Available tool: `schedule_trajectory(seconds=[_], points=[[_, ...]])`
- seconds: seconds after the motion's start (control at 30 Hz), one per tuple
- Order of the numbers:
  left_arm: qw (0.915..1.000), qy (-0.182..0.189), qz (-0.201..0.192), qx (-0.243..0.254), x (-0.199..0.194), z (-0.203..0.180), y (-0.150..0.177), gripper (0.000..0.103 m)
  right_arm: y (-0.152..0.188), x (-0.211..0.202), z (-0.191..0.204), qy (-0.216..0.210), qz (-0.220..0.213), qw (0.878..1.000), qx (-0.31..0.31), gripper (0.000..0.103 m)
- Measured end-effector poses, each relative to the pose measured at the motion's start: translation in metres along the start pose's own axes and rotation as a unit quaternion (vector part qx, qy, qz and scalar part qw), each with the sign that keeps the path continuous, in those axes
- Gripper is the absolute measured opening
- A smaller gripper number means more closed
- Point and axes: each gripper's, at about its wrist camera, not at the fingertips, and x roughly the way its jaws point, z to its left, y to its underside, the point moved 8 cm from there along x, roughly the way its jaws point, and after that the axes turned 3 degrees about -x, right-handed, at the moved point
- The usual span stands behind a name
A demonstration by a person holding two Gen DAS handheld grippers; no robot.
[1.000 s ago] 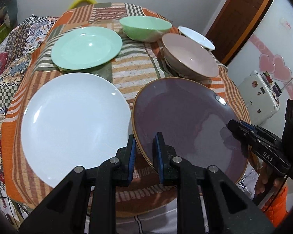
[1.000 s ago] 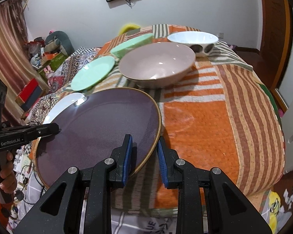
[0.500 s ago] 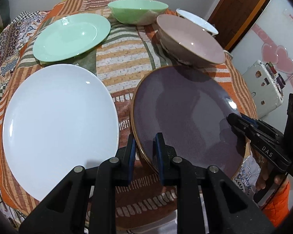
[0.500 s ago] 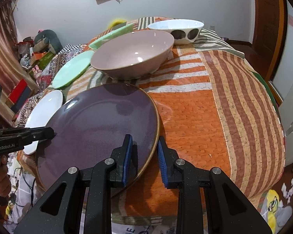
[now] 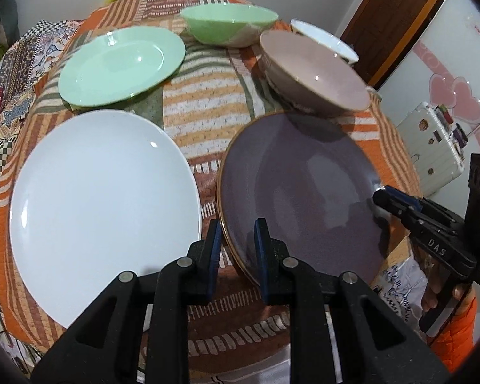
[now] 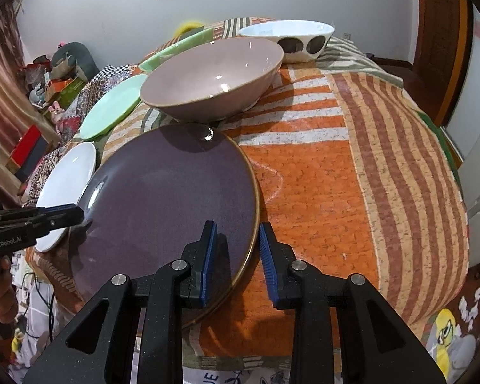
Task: Organize plates and bowls
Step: 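Lower the purple plate onto the bedspread and open both grippers, then grasp the rim of the white plate with both grippers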
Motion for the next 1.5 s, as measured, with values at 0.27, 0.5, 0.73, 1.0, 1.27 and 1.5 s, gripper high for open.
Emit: schedule_trajectory(seconds=[0.27, 0.5, 0.73, 1.0, 1.27, 1.5], points=[[0.9982, -0.001, -0.058, 0.019, -0.044, -0.011, -0.018, 0.027, -0.019, -0.03, 0.008, 0.001, -0.036, 0.999, -0.011, 0.036], [0.991, -0.013, -0.131, 0.021, -0.093, -0.009, -0.038, 0.046, -0.05, -0.057, 0.035, -0.013, -0.088, 0.996, -0.029, 0.048], [0.9826, -0.039, -0.181, 0.001, -0.127, 0.018, -0.051, 0.063, -0.077, -0.057, 0.072, -0.042, -0.114, 0.991, -0.053, 0.058], [0.9797, -0.08, -0.18, -0.039, -0.133, 0.078, -0.042, 0.067, -0.087, -0.03, 0.124, -0.075, -0.106, 0.988, -0.088, 0.066], [0.978, -0.117, -0.155, -0.075, -0.123, 0.139, -0.021, 0.067, -0.084, 0.005, 0.162, -0.097, -0.073, 0.986, -0.11, 0.066], [0.9782, -0.127, -0.13, -0.101, -0.104, 0.178, -0.006, 0.067, -0.076, 0.039, 0.175, -0.097, -0.031, 0.988, -0.118, 0.066]])
